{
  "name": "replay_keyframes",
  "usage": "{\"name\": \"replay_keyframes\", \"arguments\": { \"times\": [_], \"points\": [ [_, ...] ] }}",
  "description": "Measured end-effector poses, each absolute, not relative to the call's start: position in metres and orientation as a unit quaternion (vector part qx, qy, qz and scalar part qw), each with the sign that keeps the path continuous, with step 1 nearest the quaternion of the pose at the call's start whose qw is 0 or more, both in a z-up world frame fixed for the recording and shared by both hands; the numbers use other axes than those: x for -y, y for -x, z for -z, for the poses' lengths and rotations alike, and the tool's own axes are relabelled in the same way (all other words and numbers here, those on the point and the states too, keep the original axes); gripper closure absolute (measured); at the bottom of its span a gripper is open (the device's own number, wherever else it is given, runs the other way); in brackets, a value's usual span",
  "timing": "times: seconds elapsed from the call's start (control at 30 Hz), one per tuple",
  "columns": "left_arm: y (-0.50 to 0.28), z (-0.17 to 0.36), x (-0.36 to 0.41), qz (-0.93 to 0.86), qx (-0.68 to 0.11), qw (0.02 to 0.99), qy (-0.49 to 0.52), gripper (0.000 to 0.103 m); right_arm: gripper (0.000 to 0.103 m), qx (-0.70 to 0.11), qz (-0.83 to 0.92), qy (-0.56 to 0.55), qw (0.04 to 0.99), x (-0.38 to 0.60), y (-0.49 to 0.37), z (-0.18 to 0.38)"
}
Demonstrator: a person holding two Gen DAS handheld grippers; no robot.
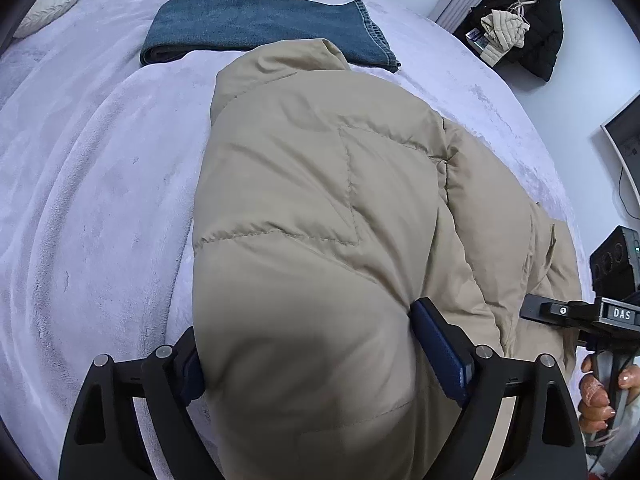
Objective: Fold large clothes
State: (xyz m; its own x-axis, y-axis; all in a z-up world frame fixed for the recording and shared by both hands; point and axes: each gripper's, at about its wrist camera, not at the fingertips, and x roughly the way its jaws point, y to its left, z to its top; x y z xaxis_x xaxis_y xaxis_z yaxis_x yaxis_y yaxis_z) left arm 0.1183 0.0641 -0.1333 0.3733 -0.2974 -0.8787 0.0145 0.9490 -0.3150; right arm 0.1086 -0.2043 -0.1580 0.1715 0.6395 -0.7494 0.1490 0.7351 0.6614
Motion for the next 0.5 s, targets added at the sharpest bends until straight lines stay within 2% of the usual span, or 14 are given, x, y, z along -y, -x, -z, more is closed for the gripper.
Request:
{"name": "replay_keyframes", "arguments": {
  "times": [0.17,0.2,0.23,0.27,0.3,0.5],
  "points": [
    [-0.114,0.104,-0.061,0.057,-0.532,0.838,0.105,0.012,0.047,-0.594,-0.086,-0.248,0.760,0.226,-0.085,0.101],
    [-0.114,0.095,-0.065,0.057,-0.517,0.847,0.109,0.012,0.049,-0.583,-0.068,-0.231,0.776,0.243,-0.078,0.088],
    [-0.115,0.087,-0.070,0.059,-0.504,0.854,0.115,0.012,0.068,-0.569,-0.061,-0.225,0.789,0.246,-0.074,0.075],
    [-0.118,0.081,-0.073,0.060,-0.493,0.860,0.118,0.012,0.076,-0.557,-0.066,-0.228,0.796,0.246,-0.075,0.063],
    [-0.122,0.077,-0.075,0.062,-0.485,0.865,0.115,0.012,0.080,-0.551,-0.076,-0.232,0.798,0.250,-0.069,0.057],
    [-0.140,0.096,-0.058,0.065,-0.507,0.855,0.087,0.012,0.080,-0.554,-0.141,-0.205,0.794,0.199,-0.078,0.061]
  ]
}}
